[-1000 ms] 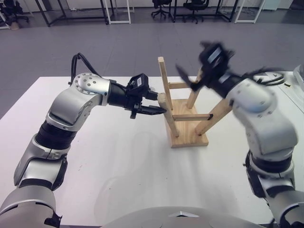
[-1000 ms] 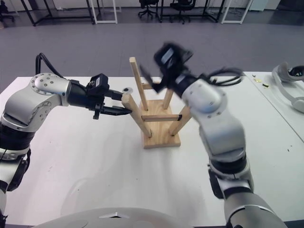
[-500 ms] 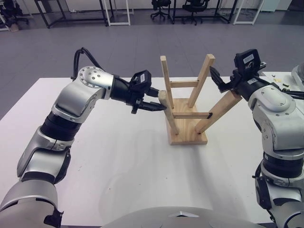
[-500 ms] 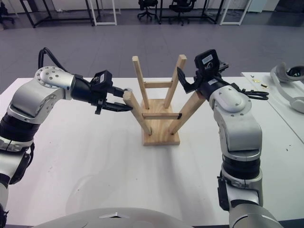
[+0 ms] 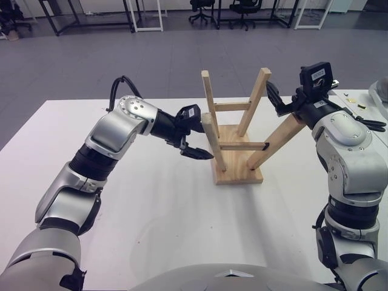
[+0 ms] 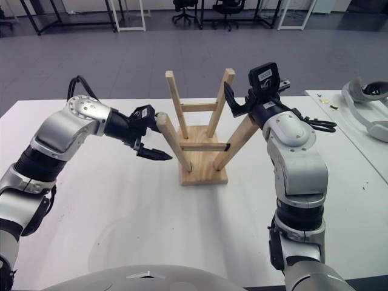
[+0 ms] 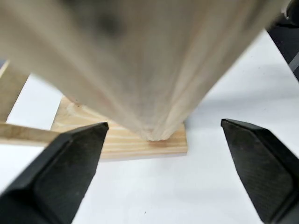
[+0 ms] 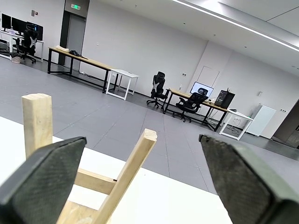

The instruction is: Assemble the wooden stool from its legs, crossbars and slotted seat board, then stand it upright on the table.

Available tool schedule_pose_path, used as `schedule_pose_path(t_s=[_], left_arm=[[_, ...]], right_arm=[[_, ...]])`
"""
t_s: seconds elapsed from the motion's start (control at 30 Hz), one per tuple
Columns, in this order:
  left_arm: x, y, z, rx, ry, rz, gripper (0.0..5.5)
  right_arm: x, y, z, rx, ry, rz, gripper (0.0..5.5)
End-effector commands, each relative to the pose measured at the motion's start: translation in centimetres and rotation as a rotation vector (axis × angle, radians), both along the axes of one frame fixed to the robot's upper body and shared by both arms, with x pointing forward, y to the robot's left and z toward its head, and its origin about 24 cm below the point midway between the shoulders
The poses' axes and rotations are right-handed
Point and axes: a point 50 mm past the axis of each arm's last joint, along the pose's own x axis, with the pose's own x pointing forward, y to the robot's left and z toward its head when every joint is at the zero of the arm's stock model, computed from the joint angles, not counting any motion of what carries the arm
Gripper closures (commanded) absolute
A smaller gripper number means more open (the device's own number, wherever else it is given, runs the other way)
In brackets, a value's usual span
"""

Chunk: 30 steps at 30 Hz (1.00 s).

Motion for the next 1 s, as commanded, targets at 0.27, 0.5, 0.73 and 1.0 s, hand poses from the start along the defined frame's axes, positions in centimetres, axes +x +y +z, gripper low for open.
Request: schedule_pose_path(t_s=[0.27,0.5,0.73,1.0], left_arm=[[-0.5,6.4,8.5,-0.443,-0.432,0.326,0.55],[1.3,-0.4,12.4,-0.937,-0.494,0.381,0.55],[-0.3,-6.9,-1.1,-0.74,0.085,0.382,0.55],[0.7,-8.9,-0.8,-0.781,0.086,0.384,0.55]], right_arm=[[-0.3,0.6,-3.1,0.029,0.15,0.029,0.97],[-0.2,1.4,-3.3,0.037,0.153,0.051,0.97],[-0.3,1.5,-3.2,0.042,0.147,0.049,0.97],[-0.2,1.5,-3.0,0.049,0.139,0.038,0.97]])
